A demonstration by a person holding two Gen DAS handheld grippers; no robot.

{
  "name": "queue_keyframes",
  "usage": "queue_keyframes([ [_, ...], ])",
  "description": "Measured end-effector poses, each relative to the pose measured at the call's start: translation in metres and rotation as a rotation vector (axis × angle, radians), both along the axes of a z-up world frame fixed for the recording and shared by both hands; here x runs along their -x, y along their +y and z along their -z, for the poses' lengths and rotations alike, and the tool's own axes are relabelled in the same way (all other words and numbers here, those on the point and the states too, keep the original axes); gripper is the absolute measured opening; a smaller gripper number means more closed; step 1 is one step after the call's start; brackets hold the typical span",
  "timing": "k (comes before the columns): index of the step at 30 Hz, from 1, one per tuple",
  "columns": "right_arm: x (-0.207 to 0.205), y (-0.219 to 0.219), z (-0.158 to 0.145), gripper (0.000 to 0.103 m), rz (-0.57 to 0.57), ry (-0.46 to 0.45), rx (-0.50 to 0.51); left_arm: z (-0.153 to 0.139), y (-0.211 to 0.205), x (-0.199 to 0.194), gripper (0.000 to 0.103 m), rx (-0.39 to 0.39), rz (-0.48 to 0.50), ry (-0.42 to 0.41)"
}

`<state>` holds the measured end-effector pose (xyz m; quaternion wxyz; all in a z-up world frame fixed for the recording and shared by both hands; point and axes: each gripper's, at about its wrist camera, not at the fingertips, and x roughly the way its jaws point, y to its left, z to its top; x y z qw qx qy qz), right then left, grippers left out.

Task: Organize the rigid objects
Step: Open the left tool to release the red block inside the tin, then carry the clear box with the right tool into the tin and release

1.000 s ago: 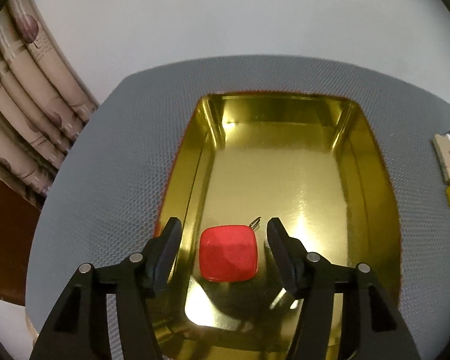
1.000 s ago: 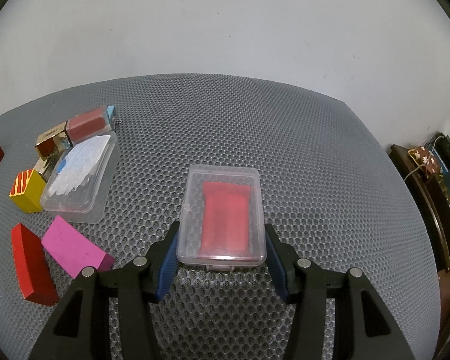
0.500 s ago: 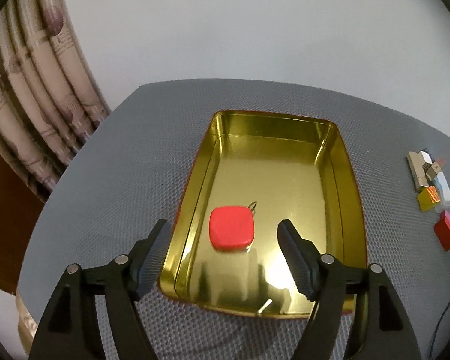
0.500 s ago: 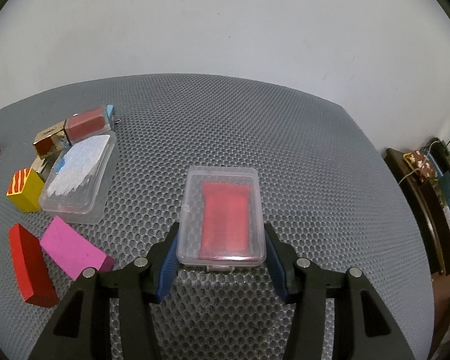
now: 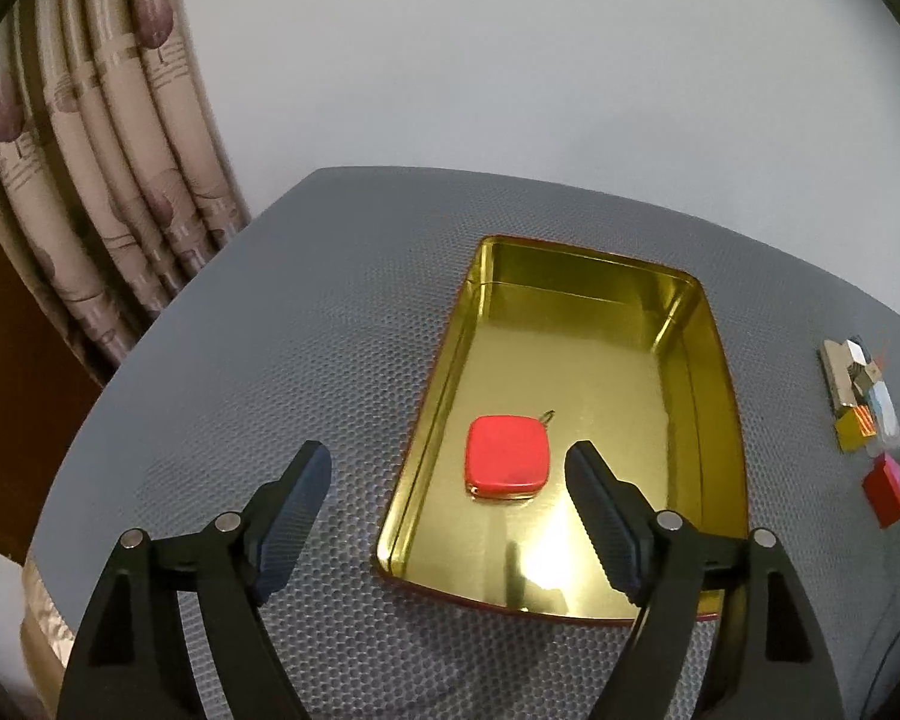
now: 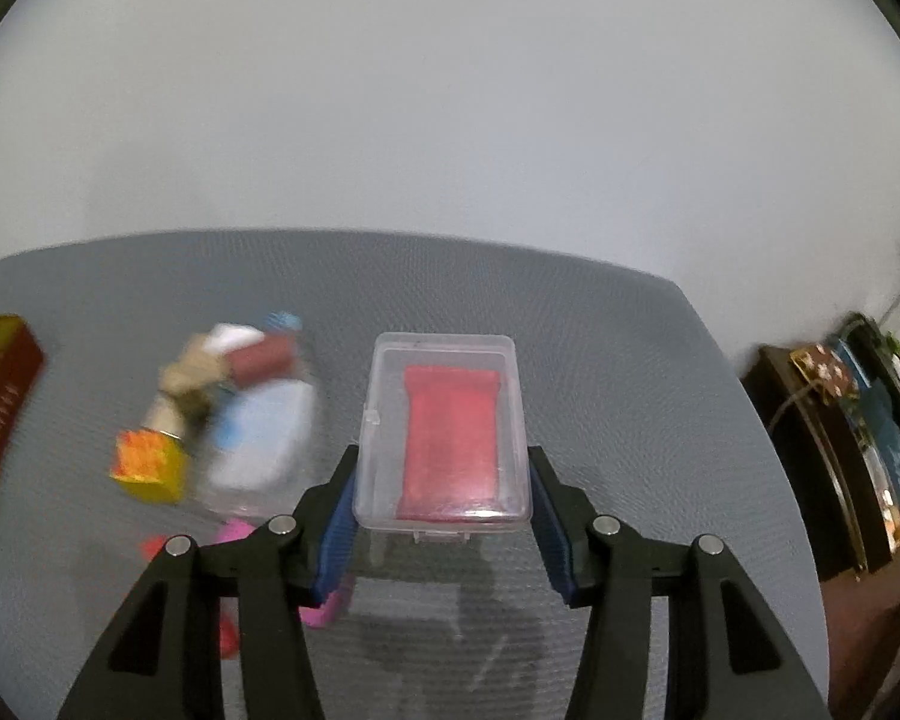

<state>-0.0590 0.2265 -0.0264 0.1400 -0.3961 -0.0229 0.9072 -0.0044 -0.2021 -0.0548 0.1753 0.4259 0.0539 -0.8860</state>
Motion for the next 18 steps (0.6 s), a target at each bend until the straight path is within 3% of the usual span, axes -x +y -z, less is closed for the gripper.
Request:
queue_keyframes([
  [8, 0.009, -0.089, -0.021, 0.052, -0.234, 0.018, 0.038, -0.001, -0.018, 0.001, 0.078, -0.001, -0.057, 0.011],
  [18, 0.026, -0.23, -0.013, 0.053, -0.55, -0.042, 0.144, -0.004, -0.048, -0.011, 0.078, -0.027, -0.137, 0.019],
])
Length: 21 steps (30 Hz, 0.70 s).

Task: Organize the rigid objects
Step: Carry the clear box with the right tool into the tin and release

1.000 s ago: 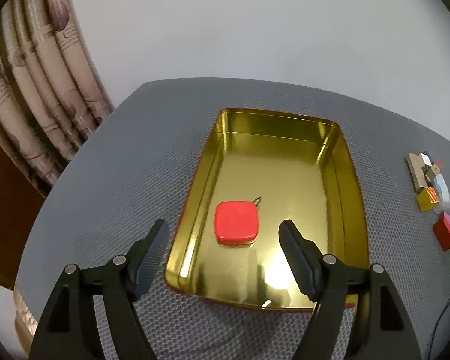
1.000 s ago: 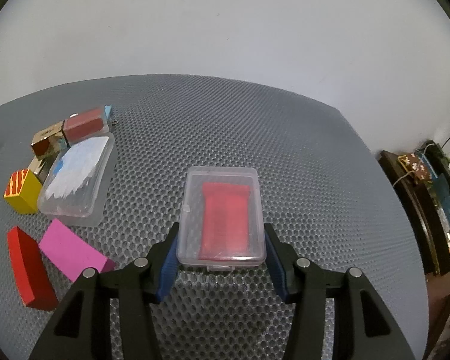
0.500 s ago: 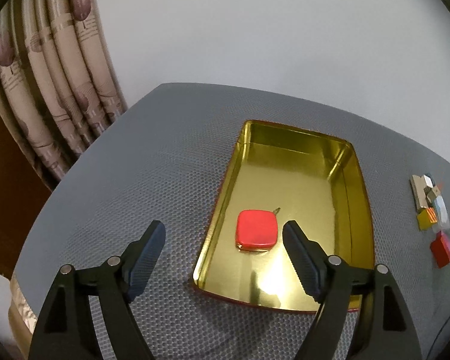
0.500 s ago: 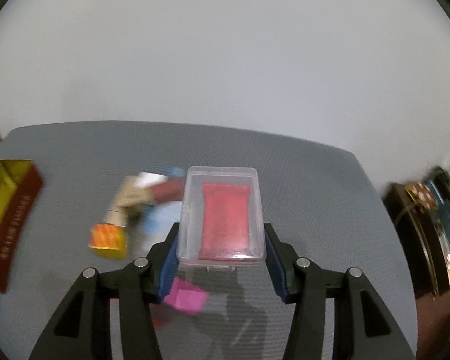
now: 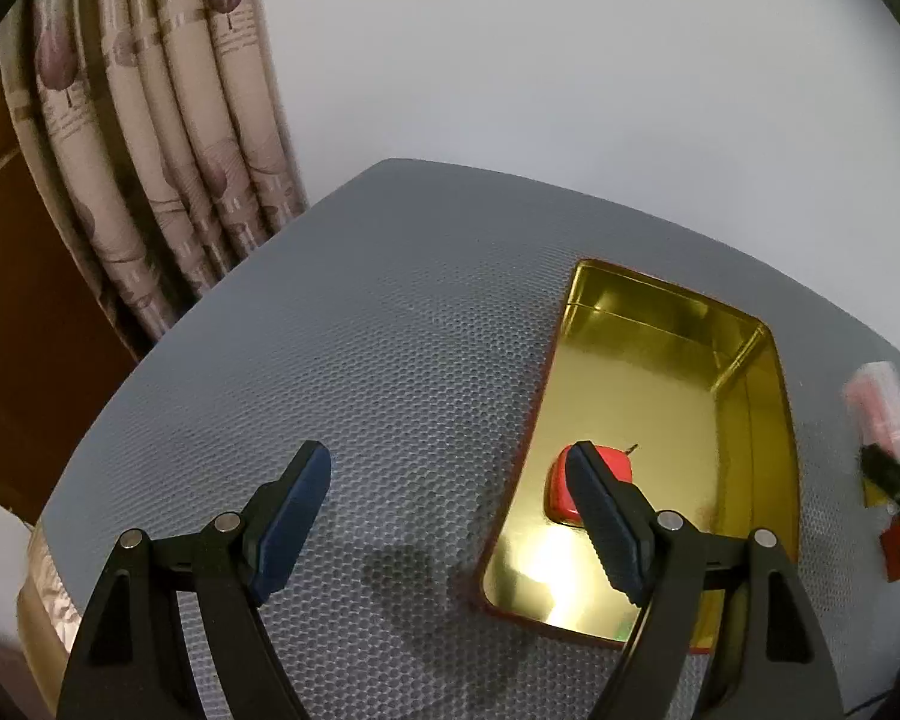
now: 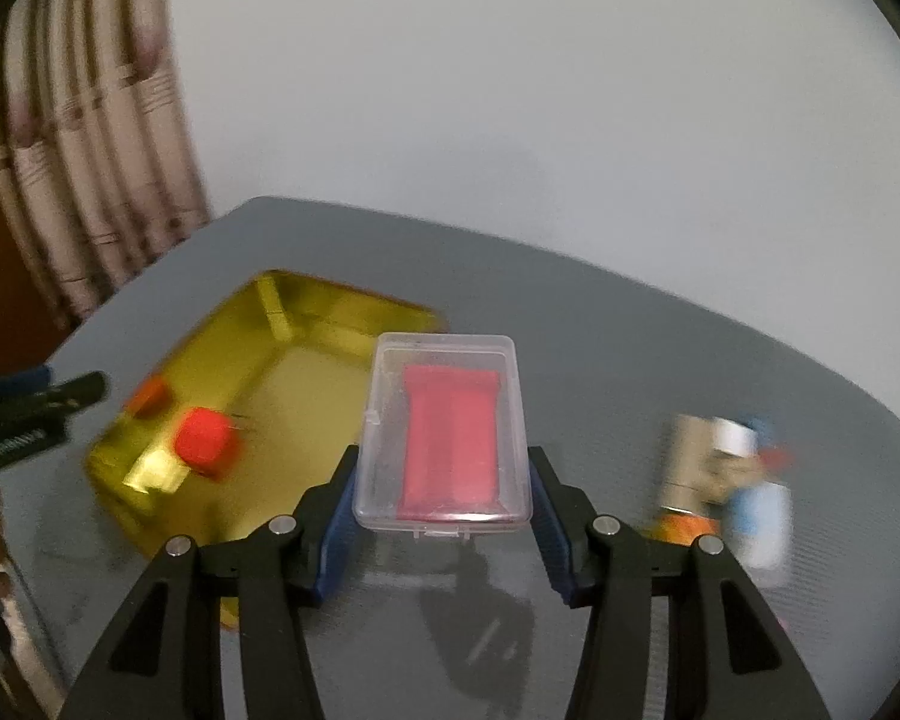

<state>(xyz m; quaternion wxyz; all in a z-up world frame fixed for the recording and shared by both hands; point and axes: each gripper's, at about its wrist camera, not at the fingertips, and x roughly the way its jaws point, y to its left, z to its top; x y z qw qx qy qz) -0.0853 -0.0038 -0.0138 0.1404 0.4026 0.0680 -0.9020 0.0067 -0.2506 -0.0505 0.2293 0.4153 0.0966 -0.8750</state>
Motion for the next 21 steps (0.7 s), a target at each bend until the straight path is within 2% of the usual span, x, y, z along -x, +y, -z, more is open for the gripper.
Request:
queue_keyframes([
  [4, 0.014, -0.06, 0.003, 0.053, -0.081, -0.017, -0.021, -0.001, -0.01, -0.002, 0.078, -0.036, -0.022, 0.003],
  [8, 0.029, -0.096, 0.012, 0.053, -0.126, -0.043, -0.058, 0.0, -0.016, -0.001, 0.078, -0.043, -0.025, 0.005],
  [15, 0.072, -0.11, 0.05, 0.053, -0.128, -0.152, -0.05, 0.005, -0.027, -0.001, 0.078, -0.052, -0.042, -0.009],
  [21, 0.091, -0.12, 0.065, 0.053, -0.146, -0.18, -0.122, 0.006, -0.033, 0.0, 0.078, -0.058, -0.048, -0.02],
])
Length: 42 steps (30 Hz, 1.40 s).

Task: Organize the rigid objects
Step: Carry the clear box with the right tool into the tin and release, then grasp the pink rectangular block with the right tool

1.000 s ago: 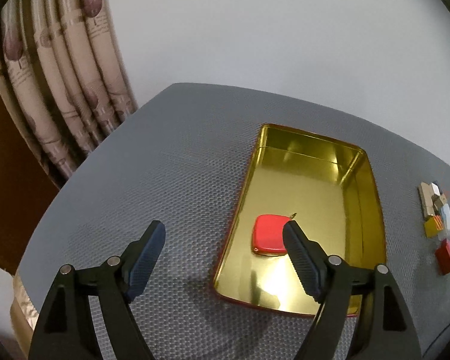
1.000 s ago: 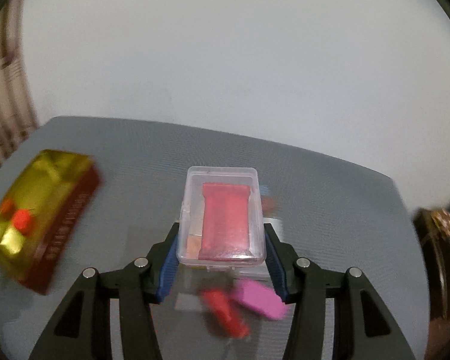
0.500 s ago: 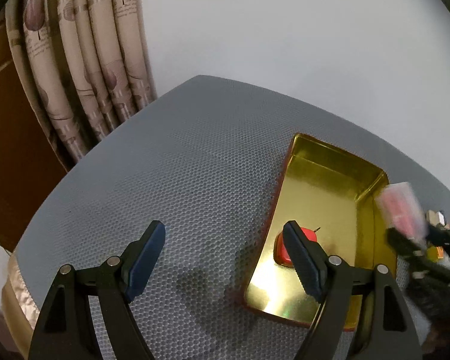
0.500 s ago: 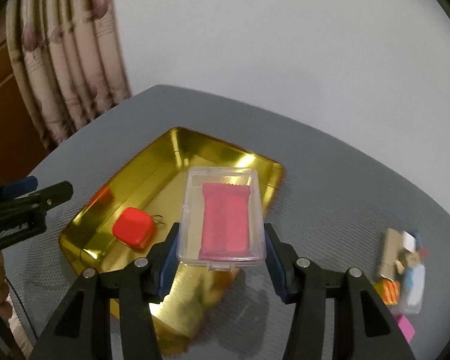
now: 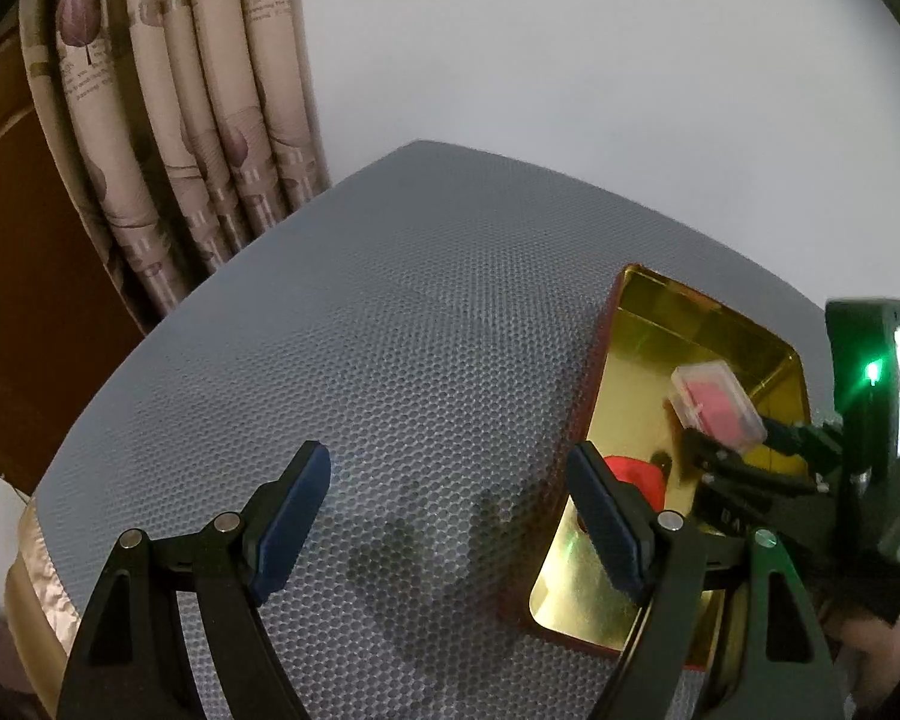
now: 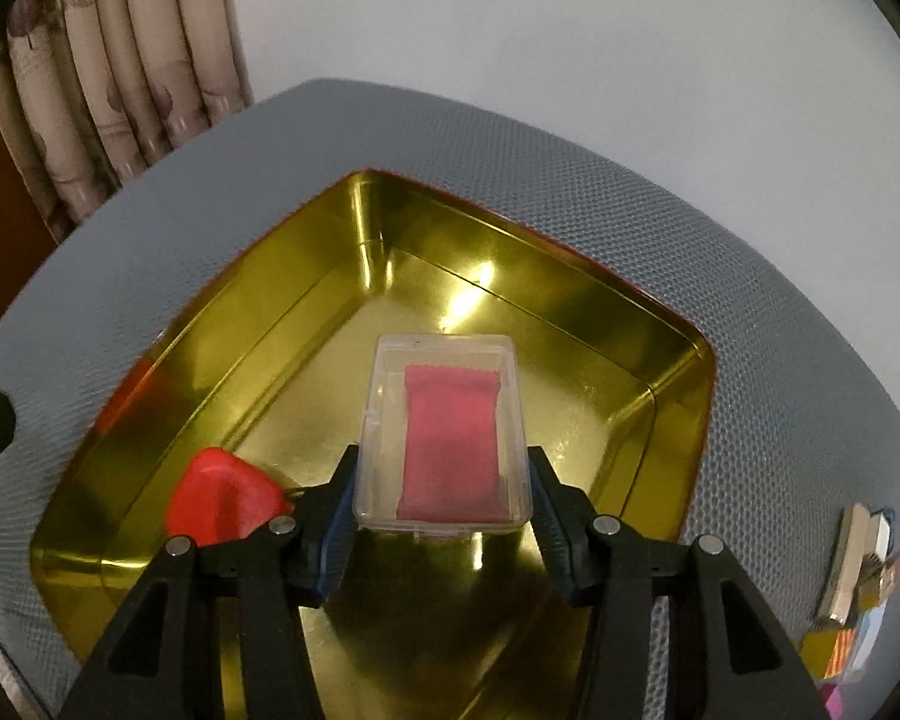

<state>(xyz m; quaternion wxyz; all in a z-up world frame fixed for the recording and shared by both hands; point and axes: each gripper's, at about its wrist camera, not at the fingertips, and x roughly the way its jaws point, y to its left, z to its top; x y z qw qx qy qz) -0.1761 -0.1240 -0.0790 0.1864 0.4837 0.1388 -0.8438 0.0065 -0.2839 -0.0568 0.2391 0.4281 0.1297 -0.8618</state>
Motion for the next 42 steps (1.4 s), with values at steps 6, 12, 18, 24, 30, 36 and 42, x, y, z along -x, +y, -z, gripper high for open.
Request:
queue_keyframes([
  [6, 0.007, -0.008, 0.008, 0.053, -0.006, -0.027, -0.045, 0.005, 0.003, 0.004, 0.078, -0.007, 0.014, -0.017],
  [12, 0.006, -0.013, 0.013, 0.053, -0.009, -0.039, -0.067, 0.008, 0.004, 0.007, 0.078, -0.006, 0.019, -0.021],
  [18, 0.007, -0.017, 0.013, 0.054, -0.01, -0.039, -0.08, 0.01, 0.006, 0.01, 0.078, -0.003, 0.023, -0.021],
  [24, 0.0, -0.017, 0.004, 0.059, -0.04, -0.004, -0.057, 0.012, 0.011, 0.011, 0.078, 0.008, 0.02, -0.029],
  [30, -0.016, 0.0, -0.025, 0.059, -0.038, 0.033, 0.04, 0.01, 0.013, 0.01, 0.078, 0.015, 0.021, -0.013],
  [36, -0.052, 0.076, -0.045, 0.059, 0.021, 0.08, 0.094, 0.008, 0.024, 0.013, 0.078, 0.04, 0.033, -0.013],
  [42, -0.077, 0.172, -0.047, 0.059, 0.134, 0.107, 0.068, 0.009, 0.036, 0.017, 0.078, 0.076, 0.05, -0.021],
])
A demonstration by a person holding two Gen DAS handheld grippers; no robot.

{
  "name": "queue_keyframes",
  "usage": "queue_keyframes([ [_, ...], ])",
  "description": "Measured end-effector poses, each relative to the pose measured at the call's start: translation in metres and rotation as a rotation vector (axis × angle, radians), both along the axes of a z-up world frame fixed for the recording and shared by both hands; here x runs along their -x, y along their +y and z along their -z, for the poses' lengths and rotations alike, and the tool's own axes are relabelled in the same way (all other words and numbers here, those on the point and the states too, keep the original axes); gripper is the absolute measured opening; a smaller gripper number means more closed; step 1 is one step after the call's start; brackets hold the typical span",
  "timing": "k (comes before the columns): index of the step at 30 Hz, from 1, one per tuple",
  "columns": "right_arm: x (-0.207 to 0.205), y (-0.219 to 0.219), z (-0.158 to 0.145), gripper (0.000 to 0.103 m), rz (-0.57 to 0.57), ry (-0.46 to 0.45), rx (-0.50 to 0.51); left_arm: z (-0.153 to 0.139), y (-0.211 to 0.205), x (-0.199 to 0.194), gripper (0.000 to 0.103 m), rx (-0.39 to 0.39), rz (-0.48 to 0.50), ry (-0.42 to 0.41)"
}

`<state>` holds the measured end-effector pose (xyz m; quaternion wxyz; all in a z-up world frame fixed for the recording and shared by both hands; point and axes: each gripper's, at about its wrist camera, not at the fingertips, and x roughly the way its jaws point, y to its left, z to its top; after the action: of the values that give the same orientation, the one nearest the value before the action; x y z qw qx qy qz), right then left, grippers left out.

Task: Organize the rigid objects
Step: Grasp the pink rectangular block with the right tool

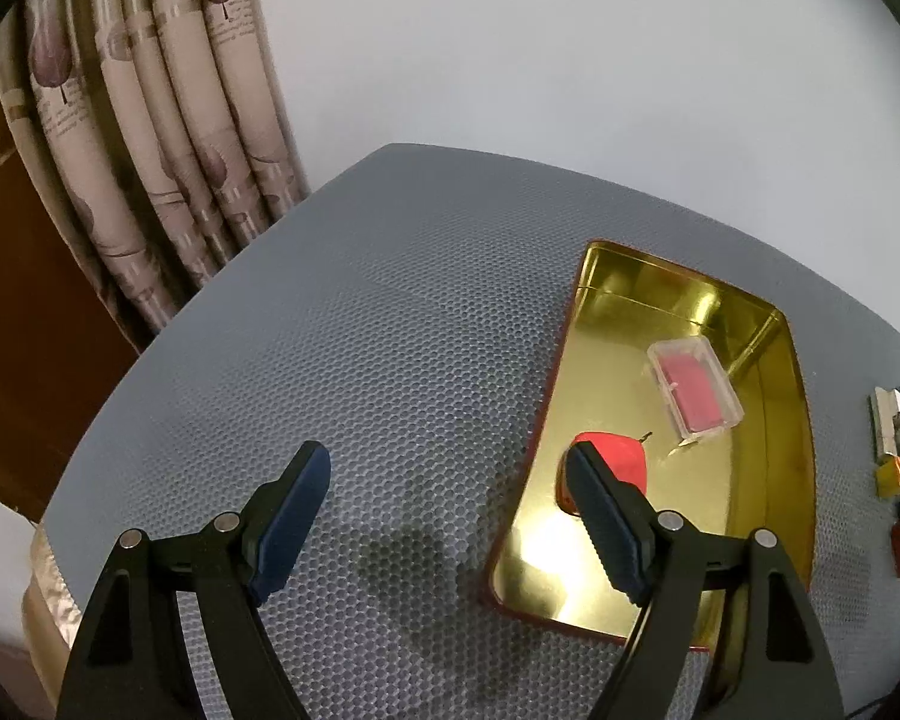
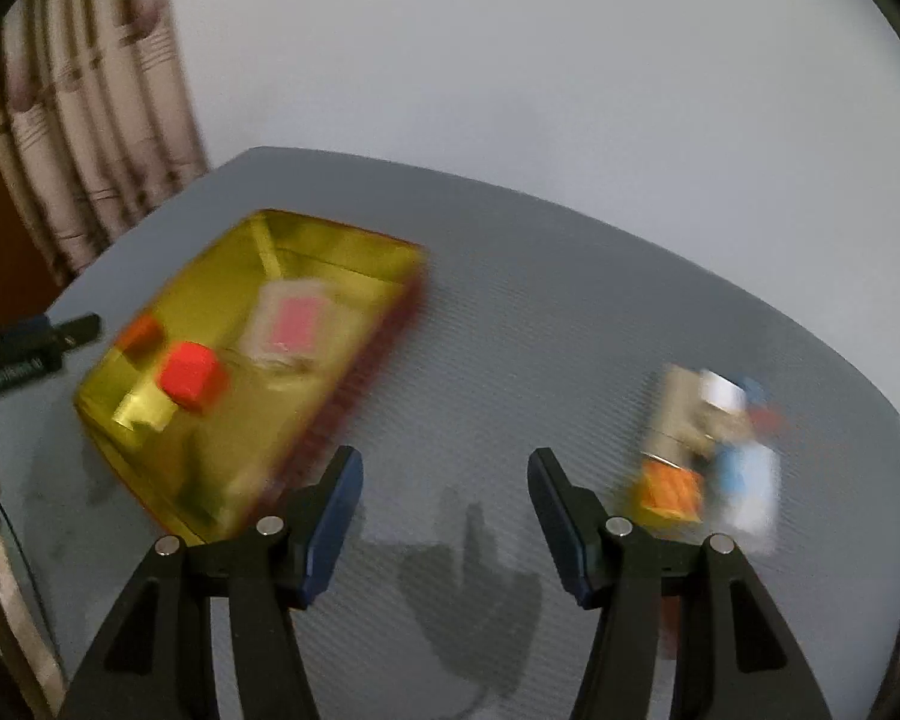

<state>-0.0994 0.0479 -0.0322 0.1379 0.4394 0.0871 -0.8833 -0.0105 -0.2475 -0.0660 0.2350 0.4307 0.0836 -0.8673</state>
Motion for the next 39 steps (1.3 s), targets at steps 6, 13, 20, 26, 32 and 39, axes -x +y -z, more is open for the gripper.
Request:
queue_keyframes([
  [6, -0.015, 0.11, 0.007, 0.059, 0.122, 0.013, -0.033, 0.0, 0.012, 0.001, 0.078, 0.008, 0.019, -0.003],
  [13, -0.016, 0.175, 0.045, 0.059, 0.113, -0.034, -0.104, 0.002, 0.034, 0.006, 0.078, 0.015, 0.064, -0.014],
  [20, -0.005, 0.178, 0.071, 0.059, -0.017, -0.071, -0.101, -0.003, 0.052, 0.003, 0.078, 0.016, 0.092, -0.024],
  [26, 0.011, 0.173, 0.094, 0.059, -0.092, -0.108, -0.036, -0.005, 0.08, 0.003, 0.078, 0.032, 0.142, -0.048],
  [32, 0.012, 0.155, 0.108, 0.051, -0.088, -0.078, 0.022, -0.008, 0.118, 0.015, 0.078, 0.033, 0.207, -0.058],
  [39, 0.003, 0.129, 0.11, 0.033, -0.052, -0.062, 0.054, 0.0, 0.15, 0.023, 0.078, 0.022, 0.27, -0.079],
])
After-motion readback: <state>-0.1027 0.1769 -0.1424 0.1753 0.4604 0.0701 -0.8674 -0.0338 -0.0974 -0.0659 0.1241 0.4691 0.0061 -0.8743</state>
